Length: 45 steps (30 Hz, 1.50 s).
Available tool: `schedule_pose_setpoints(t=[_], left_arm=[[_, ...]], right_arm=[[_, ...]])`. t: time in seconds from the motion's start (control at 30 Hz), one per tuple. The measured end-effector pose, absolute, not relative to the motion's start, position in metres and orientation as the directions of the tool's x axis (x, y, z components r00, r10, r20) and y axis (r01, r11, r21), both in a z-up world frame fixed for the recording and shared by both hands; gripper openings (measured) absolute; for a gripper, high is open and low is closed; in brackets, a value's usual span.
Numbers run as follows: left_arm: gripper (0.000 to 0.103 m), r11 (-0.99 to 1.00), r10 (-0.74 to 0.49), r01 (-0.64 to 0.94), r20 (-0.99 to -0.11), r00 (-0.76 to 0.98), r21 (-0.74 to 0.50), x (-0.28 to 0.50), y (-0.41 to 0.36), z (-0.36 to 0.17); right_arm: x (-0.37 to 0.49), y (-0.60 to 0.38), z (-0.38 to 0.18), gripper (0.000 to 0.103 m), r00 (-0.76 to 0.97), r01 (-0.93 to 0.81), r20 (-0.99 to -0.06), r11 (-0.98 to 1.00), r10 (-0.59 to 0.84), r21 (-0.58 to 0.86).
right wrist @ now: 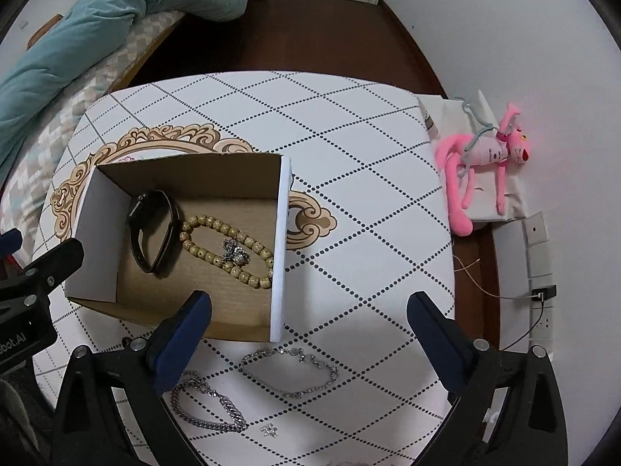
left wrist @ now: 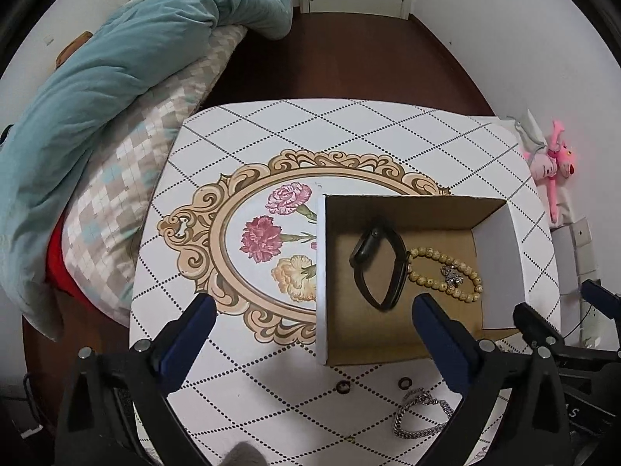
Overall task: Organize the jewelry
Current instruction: 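Carry the black band into the white box with the left tool while the right drops the bead bracelet in, then move both tools down toward the small gold earrings on the table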
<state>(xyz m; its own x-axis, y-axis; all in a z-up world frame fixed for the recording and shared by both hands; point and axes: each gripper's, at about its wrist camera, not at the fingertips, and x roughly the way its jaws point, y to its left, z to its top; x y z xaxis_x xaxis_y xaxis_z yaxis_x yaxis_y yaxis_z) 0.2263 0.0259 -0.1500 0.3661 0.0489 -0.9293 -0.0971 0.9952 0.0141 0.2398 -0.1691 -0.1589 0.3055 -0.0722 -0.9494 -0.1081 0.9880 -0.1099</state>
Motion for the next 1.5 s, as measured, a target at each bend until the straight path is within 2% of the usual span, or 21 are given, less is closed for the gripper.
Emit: schedule_pose_setpoints(t=[0.57,0.93,1.03,1.23,1.3,1.37,1.5], left_arm=[[0.103,0.994,0.034,-0.107,-0.868,0.496,-0.023,0.176,0.026,-0.081],[0.103,0.992,0.046,-0.120,-0.842,0.537,-0.023,0.146,0.029,-0.057],[0.103,0.991,0.081,-0.134,-0.853,0.515,0.013,0.139,0.032,-0.073],[0.103,0.987,0.109,-0.156,-0.907,0.407,0.049,0.125,0.046,-0.137],[0.103,0.986,0.108,-0.156,-0.923,0.369,0.052,0.119,0.050,-0.160],[0.103,0.986,0.107,-0.158,-0.936,0.335,0.056,0.114,0.053,-0.180],[0.102,0.985,0.098,-0.168,-0.951,0.294,0.049,0.104,0.055,-0.207]], right_arm=[[0.190,-0.175,-0.067,0.102,0.491,-0.055,-0.868,0.992,-0.074,-0.116],[0.153,-0.172,-0.029,0.102,0.556,-0.047,-0.831,0.998,-0.011,-0.045],[0.146,-0.174,-0.042,0.102,0.530,-0.046,-0.848,0.999,0.017,-0.009],[0.134,-0.178,-0.125,0.102,0.366,-0.035,-0.928,0.998,0.066,0.057],[0.130,-0.178,-0.152,0.097,0.318,-0.029,-0.944,0.996,0.090,0.086],[0.126,-0.177,-0.174,0.085,0.286,-0.022,-0.952,0.994,0.107,0.105],[0.117,-0.185,-0.206,0.075,0.266,0.022,-0.958,0.993,0.106,0.116]])
